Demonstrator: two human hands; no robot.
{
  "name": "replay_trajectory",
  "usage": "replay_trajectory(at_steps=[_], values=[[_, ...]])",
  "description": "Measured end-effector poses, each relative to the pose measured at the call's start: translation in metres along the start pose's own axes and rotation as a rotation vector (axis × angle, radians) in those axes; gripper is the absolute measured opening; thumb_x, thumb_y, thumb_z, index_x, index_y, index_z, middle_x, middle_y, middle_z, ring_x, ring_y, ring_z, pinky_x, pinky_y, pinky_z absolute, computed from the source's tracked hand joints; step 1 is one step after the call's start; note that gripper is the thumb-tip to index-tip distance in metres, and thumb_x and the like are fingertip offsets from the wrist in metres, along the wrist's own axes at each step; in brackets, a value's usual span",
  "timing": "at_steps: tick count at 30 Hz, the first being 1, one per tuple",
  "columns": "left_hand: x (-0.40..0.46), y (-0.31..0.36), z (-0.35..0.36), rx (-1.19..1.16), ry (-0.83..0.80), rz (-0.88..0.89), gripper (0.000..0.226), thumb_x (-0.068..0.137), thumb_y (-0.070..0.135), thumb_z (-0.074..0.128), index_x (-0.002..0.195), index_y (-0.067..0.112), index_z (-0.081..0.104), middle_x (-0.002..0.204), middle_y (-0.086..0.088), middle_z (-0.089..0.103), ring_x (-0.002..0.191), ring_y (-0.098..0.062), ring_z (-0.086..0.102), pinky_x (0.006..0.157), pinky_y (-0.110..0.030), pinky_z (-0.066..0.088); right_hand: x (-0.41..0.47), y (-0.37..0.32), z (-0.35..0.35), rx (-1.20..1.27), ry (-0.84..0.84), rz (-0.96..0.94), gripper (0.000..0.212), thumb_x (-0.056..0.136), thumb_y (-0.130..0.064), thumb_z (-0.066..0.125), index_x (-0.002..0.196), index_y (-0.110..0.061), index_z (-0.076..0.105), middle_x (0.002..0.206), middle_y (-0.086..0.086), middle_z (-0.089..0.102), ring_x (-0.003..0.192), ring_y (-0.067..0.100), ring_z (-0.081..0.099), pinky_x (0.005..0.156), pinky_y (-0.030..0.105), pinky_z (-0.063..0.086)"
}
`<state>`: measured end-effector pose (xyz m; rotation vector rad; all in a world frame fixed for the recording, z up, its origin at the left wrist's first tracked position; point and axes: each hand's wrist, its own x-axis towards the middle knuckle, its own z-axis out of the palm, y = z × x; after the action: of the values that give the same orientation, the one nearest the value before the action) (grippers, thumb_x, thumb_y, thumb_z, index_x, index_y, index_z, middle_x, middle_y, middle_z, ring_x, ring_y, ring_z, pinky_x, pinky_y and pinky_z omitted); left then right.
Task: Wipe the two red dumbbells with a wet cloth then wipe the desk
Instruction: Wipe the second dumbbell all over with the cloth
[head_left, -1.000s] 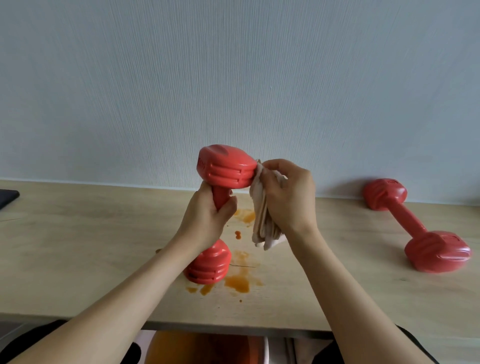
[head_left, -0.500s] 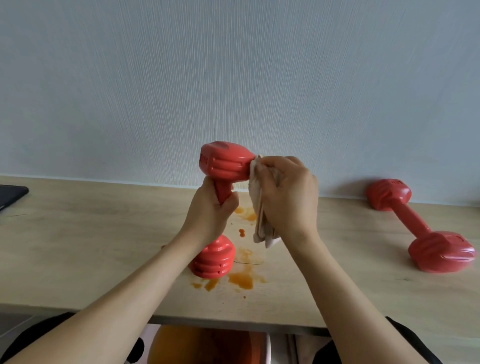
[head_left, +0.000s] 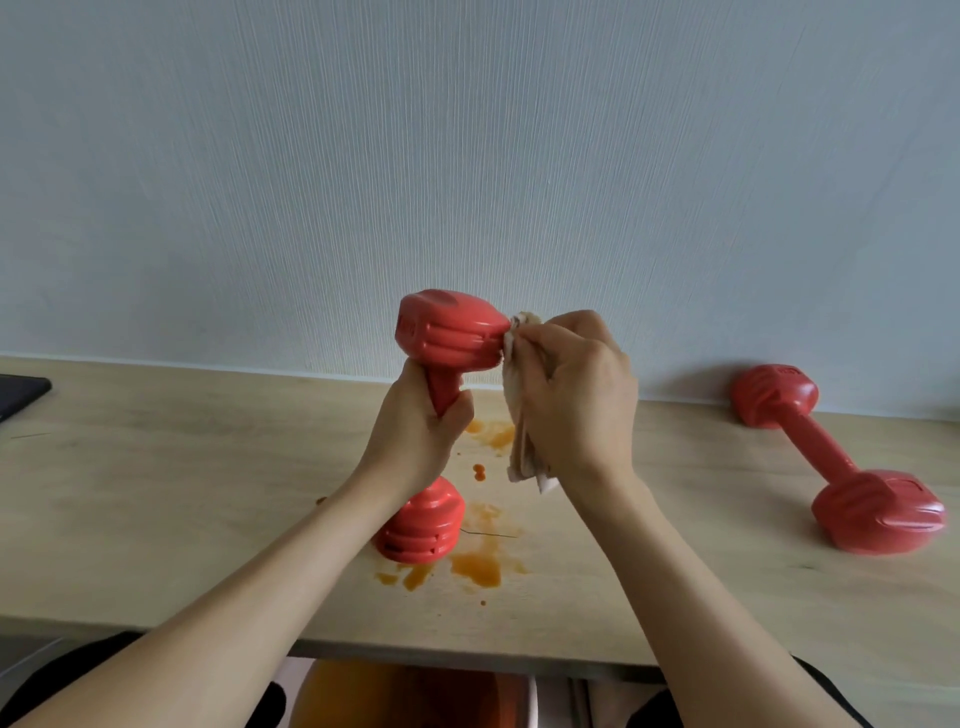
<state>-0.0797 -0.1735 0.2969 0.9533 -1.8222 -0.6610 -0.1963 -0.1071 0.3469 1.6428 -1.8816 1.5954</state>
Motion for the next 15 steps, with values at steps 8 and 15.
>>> replay_trajectory(at_steps=[8, 15], values=[[0.001, -0.001, -0.005, -0.026, 0.022, -0.031, 0.019, 0.085, 0.004, 0.059, 0.088, 0.016, 0.044, 0.065, 0.005, 0.051, 0.055, -0.004, 0.051, 0.05, -0.012, 0.037, -0.003, -0.003, 0.005, 0.105, -0.068, 0.041, 0.018, 0.088, -0.028, 0.058, 0.09, -0.019, 0.074, 0.09, 0.0, 0.061, 0.075, 0.019, 0.061, 0.065, 0.03, 0.046], [0.002, -0.001, -0.006, -0.075, 0.039, -0.059, 0.015, 0.087, 0.01, 0.059, 0.098, 0.011, 0.049, 0.072, -0.013, 0.06, 0.063, -0.019, 0.057, 0.053, -0.015, 0.04, -0.018, -0.013, 0.009, 0.084, -0.022, -0.077, 0.031, 0.086, -0.039, 0.049, 0.083, -0.019, 0.073, 0.089, 0.0, 0.062, 0.062, 0.017, 0.061, 0.056, 0.029, 0.049]])
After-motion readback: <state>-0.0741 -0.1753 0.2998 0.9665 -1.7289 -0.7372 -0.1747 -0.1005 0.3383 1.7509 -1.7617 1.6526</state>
